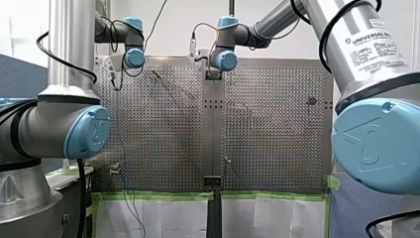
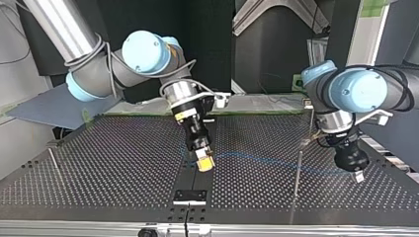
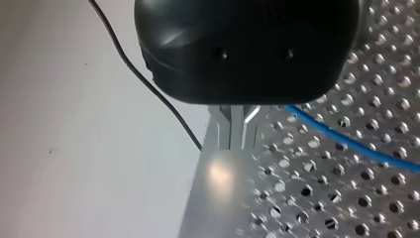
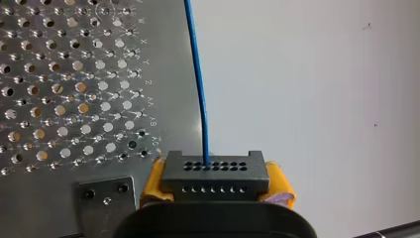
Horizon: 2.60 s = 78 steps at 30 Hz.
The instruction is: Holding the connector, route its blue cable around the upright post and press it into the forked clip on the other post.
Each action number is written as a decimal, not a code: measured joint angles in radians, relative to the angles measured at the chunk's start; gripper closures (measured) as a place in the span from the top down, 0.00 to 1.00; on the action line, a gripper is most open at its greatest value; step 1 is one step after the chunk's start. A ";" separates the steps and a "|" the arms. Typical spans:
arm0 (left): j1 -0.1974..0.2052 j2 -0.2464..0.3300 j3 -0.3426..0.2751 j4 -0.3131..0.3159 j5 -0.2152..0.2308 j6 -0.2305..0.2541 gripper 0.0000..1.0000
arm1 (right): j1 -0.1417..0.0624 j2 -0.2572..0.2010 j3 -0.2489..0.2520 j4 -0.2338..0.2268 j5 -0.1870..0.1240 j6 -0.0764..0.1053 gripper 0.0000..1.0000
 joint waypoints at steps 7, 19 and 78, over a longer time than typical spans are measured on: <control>0.016 -0.037 0.007 0.013 0.058 -0.012 0.14 | -0.001 0.024 0.000 -0.016 0.000 -0.005 0.00; 0.028 -0.132 0.023 0.025 0.166 -0.016 0.14 | -0.002 0.065 0.000 -0.035 -0.003 -0.009 0.00; 0.016 -0.276 -0.032 0.041 0.345 -0.086 1.00 | -0.021 0.285 0.146 -0.050 0.117 -0.117 0.00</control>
